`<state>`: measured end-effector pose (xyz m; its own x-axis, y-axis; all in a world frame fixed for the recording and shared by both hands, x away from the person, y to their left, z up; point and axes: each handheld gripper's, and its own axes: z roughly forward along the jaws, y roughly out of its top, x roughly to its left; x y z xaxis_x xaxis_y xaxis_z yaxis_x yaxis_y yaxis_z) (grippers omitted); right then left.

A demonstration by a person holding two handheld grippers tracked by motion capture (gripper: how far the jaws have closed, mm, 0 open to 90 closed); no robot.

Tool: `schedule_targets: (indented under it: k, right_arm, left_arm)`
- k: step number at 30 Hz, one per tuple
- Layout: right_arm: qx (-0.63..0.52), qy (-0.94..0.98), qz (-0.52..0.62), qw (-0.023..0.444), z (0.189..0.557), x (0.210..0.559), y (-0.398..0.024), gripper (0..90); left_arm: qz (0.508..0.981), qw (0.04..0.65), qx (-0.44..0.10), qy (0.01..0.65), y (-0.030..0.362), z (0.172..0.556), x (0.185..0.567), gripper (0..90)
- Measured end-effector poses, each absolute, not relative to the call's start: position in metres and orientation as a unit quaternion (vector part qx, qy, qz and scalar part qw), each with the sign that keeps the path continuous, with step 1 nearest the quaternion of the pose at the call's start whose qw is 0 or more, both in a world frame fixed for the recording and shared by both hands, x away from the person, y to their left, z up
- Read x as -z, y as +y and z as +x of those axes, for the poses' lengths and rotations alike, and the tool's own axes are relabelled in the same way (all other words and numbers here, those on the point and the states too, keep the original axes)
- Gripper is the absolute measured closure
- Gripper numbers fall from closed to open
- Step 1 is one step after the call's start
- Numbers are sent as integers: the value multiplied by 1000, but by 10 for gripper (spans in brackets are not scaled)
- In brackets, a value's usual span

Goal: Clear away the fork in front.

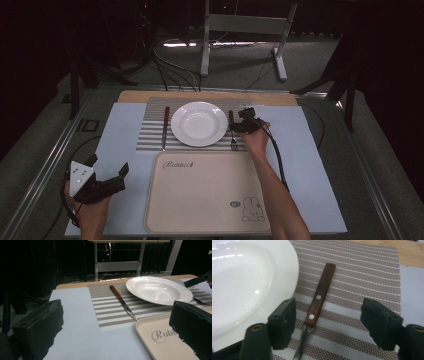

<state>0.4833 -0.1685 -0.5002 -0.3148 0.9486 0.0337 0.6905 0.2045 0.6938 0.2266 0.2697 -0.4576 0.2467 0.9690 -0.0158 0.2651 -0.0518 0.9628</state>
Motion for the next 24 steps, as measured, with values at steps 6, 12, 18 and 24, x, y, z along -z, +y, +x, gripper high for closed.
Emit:
schedule_targets:
  k: [6, 12, 18, 24]
  right_arm:
    - [-310, 752, 546, 199, 484, 506, -167, 414]
    - [-309, 757, 542, 193, 485, 509, -162, 555]
    - [-305, 761, 544, 177, 486, 513, -158, 714]
    - [-283, 766, 552, 169, 485, 513, -163, 775]
  left_arm:
    - [626, 482, -365, 493, 270, 227, 458, 0]
    - [626, 481, -365, 493, 270, 226, 457, 0]
    - [625, 483, -366, 492, 271, 225, 456, 0]
    - [627, 482, -368, 489, 270, 224, 456, 0]
